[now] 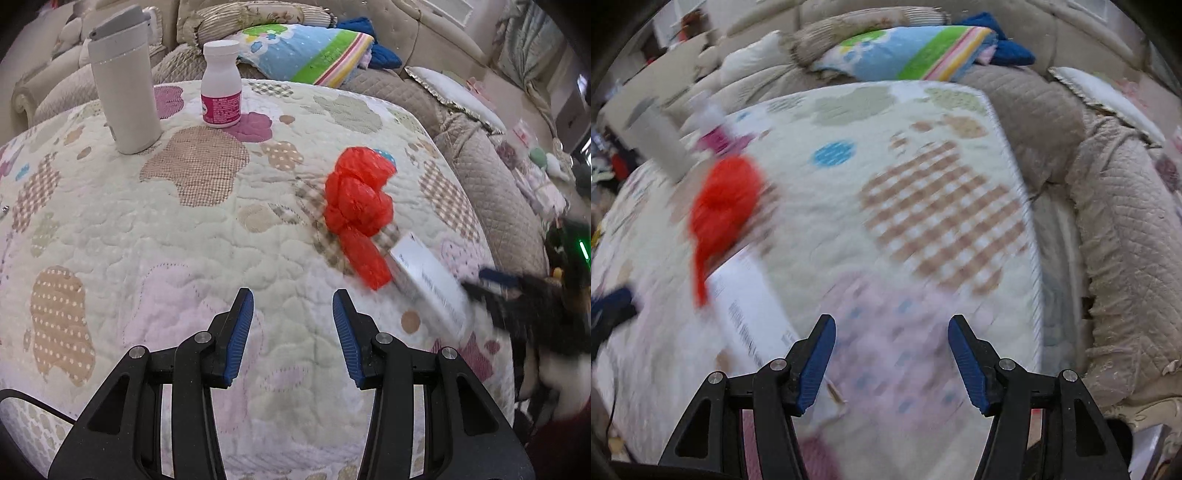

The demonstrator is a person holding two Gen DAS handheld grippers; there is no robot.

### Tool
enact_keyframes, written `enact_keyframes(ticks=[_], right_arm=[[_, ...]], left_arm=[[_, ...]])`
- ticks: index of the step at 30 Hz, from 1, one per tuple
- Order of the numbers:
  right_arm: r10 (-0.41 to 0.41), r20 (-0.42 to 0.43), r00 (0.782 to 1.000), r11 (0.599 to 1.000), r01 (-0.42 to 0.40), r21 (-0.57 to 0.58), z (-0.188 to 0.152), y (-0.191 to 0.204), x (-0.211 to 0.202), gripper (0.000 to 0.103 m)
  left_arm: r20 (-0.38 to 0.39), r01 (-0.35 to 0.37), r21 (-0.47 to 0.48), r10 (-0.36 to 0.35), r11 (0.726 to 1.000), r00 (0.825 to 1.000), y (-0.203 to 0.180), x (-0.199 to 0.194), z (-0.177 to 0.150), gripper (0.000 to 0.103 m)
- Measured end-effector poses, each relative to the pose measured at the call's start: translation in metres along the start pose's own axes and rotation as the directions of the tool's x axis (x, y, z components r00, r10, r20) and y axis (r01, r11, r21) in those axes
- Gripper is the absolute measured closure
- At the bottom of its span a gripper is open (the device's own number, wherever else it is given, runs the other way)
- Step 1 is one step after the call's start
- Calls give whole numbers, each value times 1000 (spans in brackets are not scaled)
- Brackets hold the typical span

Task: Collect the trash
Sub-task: 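Grasp the red plastic bag with the left gripper while the right grasps the white Lexapro box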

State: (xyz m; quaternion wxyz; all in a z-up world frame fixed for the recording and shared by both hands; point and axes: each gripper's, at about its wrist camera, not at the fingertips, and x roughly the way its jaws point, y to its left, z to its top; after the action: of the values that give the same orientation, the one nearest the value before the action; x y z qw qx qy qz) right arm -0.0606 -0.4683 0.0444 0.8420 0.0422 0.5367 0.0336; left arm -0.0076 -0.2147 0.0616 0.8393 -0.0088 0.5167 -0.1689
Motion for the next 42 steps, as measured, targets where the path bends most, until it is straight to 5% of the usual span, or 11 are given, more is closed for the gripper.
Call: enact_keyframes(ticks=[3, 6, 12, 13, 16, 26, 28, 29, 42], right_arm=[[-17, 70, 997, 1000, 17, -1, -15, 12, -21, 42], [83, 130, 988, 996, -86, 16, -18, 24, -35, 41], [95, 107, 990, 993, -86, -83, -12, 67, -3, 43], [110, 104, 989, 992, -101, -81, -12, 68, 3, 55], [103, 127, 986, 992, -93, -87, -15, 67, 6, 61], [41, 144, 989, 998, -46, 31, -45, 15, -18, 61], [51, 159, 986, 998, -58, 37, -52, 11, -17, 61], [53, 165, 985, 998, -60, 37, -54, 13, -17, 61], [67, 221, 973, 994, -84, 67, -61, 15, -49, 62]], left_arm=[[10, 10, -7, -10, 1000, 1000, 0, -1, 3, 60], [14, 20, -11, -20, 1000, 1000, -1, -2, 5, 60], [26, 77, -29, -76, 997, 997, -5, -3, 11, 59], [28, 91, -28, -90, 995, 996, -7, -2, 13, 53], [51, 122, -17, -121, 992, 991, -15, 3, 25, 48], [52, 56, 67, -59, 996, 997, -55, 63, 65, 45], [49, 54, 50, -56, 997, 997, -56, 69, 65, 51], [45, 52, 50, -55, 997, 998, -57, 69, 63, 69], [56, 63, 112, -69, 992, 996, -76, 1, 11, 74]])
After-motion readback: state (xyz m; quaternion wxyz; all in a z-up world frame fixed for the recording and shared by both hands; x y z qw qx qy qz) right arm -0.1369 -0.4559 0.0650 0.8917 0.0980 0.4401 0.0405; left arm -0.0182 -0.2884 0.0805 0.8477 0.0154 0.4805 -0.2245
